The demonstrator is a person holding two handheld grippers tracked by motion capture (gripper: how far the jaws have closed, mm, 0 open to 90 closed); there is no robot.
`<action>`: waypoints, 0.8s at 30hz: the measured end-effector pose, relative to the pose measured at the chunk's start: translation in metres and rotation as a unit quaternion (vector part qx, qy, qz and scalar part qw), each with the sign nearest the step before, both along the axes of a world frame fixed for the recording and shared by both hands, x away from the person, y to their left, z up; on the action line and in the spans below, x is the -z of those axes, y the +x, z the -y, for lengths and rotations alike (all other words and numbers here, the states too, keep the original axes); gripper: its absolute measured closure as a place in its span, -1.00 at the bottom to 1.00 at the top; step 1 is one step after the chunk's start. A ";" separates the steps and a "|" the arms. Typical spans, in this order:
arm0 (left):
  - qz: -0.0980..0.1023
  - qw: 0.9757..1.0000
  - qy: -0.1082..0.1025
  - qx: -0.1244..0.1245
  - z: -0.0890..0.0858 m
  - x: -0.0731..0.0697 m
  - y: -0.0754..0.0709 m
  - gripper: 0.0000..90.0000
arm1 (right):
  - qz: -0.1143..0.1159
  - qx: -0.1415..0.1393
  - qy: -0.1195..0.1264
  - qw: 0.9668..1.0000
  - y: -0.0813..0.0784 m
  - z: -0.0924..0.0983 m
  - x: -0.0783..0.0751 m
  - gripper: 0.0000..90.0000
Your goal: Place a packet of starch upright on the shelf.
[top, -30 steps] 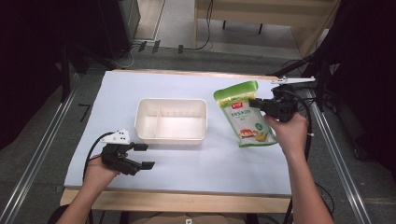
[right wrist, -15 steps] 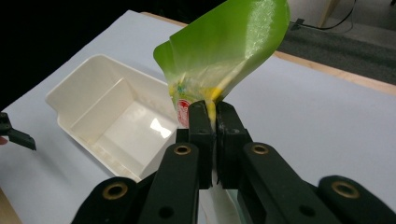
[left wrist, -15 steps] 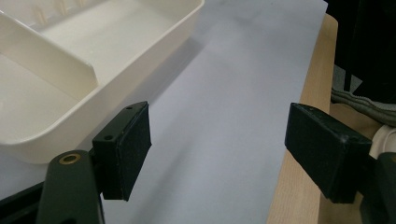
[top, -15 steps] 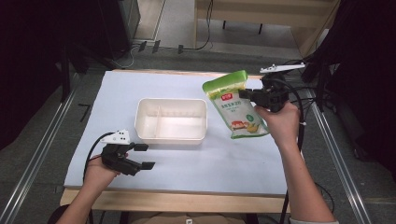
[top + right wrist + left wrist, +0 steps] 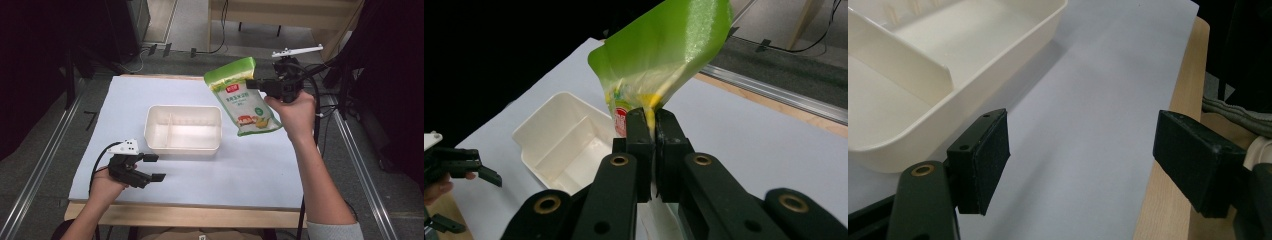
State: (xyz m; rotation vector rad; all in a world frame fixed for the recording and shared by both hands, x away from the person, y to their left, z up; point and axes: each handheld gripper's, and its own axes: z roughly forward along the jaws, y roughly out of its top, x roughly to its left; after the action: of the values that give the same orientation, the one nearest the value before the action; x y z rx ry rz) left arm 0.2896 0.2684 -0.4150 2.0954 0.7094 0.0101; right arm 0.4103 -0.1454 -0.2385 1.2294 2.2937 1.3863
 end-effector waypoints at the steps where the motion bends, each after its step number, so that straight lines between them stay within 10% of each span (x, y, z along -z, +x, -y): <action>1: 0.000 1.000 0.000 -0.001 0.000 0.000 0.000 -0.48 | 0.000 -0.002 -0.002 1.000 0.001 -0.002 -0.002 0.97; 24: -0.005 1.000 -0.004 -0.003 -0.001 0.001 0.002 -0.48 | 0.007 -0.030 -0.005 1.000 0.020 -0.062 -0.020 0.97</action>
State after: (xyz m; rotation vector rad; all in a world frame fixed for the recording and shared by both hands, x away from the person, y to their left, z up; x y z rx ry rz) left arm 0.2914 0.2698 -0.4163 2.0866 0.7212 0.0003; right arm 0.4304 -0.0832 -0.2182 1.1543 2.3440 1.3958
